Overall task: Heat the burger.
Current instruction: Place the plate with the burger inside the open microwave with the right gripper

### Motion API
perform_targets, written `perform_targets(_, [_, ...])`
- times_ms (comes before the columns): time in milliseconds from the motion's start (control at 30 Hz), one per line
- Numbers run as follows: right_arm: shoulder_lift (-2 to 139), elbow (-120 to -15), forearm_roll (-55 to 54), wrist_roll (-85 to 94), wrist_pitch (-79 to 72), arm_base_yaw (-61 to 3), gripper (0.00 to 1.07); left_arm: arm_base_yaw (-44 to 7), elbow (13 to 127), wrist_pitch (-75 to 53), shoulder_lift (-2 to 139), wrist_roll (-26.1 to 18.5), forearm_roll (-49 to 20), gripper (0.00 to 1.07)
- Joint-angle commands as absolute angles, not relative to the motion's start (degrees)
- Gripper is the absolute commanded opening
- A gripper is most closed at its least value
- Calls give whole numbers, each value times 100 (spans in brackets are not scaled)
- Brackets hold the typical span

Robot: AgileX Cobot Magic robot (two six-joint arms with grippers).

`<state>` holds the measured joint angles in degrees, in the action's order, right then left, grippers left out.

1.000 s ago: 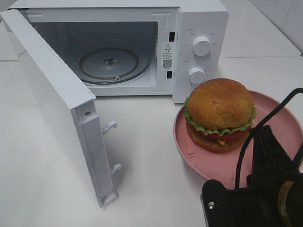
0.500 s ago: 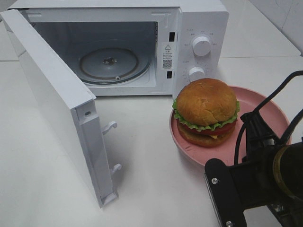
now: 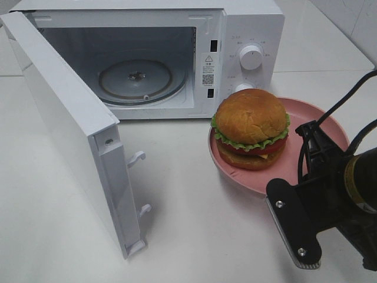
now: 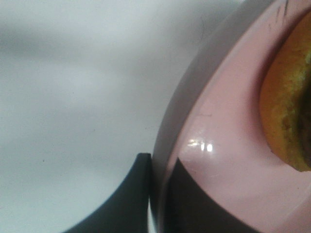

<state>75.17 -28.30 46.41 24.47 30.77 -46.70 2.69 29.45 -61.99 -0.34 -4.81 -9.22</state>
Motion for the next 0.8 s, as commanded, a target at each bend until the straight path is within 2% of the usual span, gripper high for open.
perform_targets(33, [7466, -2859, 4819, 2985, 2538, -4337, 0, 241, 2945, -6125, -126, -487, -934, 102])
perform_targets(167, [7466, -2859, 4767, 3289, 2298, -4068, 0, 241, 2945, -6125, -126, -487, -934, 102])
perform_targets(367, [7466, -2859, 4366, 3913, 2034, -4039, 0, 241, 2945, -6125, -126, -487, -934, 102])
perform_targets(533, [7466, -2859, 3621, 4847, 1513, -4022, 0, 241, 2945, -6125, -126, -487, -934, 102])
perform_targets(800, [7466, -3146, 2899, 5970, 1467, -4022, 0, 241, 2945, -6125, -126, -487, -934, 102])
